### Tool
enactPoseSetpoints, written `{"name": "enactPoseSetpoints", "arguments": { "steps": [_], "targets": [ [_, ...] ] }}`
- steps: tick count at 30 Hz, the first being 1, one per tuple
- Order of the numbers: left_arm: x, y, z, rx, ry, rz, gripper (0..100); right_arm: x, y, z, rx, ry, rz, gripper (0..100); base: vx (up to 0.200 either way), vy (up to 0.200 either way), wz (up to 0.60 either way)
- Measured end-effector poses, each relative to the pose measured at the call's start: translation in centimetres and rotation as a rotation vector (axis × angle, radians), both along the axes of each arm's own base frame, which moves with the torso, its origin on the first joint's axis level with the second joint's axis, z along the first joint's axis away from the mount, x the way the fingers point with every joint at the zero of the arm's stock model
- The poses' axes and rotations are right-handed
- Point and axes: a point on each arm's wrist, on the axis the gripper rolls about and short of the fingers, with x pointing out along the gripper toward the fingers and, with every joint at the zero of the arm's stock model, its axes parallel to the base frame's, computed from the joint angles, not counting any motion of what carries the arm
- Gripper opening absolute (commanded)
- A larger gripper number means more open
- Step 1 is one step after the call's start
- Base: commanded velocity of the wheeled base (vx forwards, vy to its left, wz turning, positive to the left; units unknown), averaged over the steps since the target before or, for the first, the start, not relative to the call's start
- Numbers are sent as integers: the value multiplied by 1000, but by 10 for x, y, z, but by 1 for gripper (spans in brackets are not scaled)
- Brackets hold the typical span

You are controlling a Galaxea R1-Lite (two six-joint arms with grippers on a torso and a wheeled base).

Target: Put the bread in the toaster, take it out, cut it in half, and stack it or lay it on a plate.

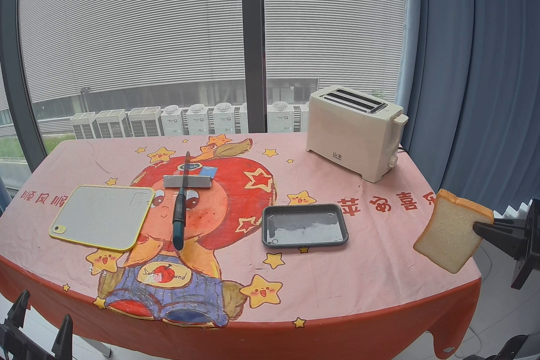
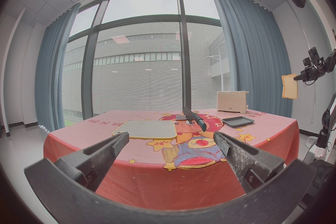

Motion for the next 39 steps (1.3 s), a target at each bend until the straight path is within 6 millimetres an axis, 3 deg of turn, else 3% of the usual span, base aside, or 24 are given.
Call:
{"name": "enactPoseSetpoints", "arguments": {
  "steps": [39],
  "targets": [
    [0, 0, 0, 0, 0, 0, 100, -3, 3, -3, 5, 16, 31, 0, 0, 200, 0]
  ]
}}
